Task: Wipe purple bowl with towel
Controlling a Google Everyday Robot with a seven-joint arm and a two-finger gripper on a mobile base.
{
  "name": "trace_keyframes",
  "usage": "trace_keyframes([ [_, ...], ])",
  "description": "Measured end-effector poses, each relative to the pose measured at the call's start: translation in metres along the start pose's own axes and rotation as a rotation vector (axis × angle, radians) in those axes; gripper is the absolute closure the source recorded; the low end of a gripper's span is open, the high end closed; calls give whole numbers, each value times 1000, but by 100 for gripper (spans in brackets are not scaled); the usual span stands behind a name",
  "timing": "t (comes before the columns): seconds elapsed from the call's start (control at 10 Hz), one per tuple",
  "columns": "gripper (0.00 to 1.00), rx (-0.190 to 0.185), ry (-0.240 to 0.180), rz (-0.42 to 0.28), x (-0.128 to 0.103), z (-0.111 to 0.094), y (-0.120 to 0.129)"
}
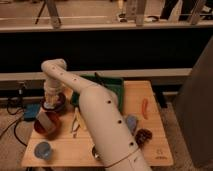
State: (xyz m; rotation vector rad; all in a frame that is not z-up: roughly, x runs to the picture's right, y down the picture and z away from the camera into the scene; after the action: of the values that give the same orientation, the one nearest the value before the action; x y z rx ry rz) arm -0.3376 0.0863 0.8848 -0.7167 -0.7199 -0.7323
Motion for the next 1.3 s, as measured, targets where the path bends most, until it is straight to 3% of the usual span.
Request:
trace_keyframes([
  [0.4, 100, -29, 67, 20, 7, -14, 20],
  [0.7, 100, -22, 102, 58, 27, -21, 22],
  [1.0, 100, 2, 137, 80, 46, -28, 4],
  [1.3, 100, 26, 154, 74, 42, -23, -18],
])
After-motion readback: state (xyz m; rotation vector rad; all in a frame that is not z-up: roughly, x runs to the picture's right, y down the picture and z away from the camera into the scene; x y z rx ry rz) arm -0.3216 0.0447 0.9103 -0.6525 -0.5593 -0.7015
